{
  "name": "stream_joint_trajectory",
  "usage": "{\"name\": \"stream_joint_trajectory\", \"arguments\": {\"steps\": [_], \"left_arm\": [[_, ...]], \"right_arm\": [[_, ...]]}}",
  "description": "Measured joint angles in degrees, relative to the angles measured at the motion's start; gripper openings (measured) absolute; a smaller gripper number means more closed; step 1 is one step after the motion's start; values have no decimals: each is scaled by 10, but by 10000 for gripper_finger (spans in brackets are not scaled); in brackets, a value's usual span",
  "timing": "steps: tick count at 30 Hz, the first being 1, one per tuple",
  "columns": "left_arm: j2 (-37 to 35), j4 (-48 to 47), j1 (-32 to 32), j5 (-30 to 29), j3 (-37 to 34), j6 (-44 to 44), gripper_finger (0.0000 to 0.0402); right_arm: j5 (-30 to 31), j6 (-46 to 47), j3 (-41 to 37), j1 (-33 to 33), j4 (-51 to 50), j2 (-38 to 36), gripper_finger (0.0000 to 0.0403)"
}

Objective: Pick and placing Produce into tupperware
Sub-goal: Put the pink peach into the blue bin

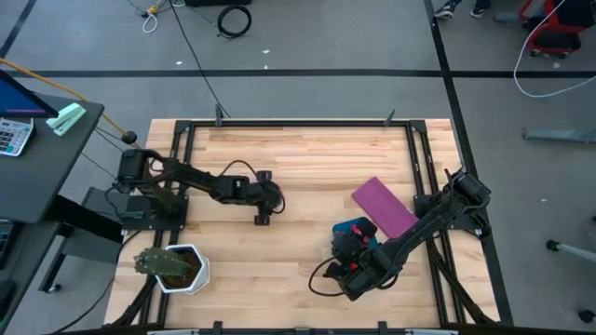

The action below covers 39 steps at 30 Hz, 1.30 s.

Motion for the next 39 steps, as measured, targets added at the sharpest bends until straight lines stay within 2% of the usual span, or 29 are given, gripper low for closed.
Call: {"name": "stream_joint_trajectory", "arguments": {"steps": [12,23,27,32,39], "left_arm": [[14,36,13,3,0,-2,215],[15,34,-10,1,31,17,200],[15,-8,-15,-4,57,19,196],[15,-51,-3,-61,68,21,195],[14,-62,28,-58,68,14,201]], "right_arm": [[0,-7,0,0,0,0,122],[0,-7,0,0,0,0,122],[0,-7,0,0,0,0,122],[0,-7,0,0,0,0,122],[0,-7,0,0,0,0,122]]}}
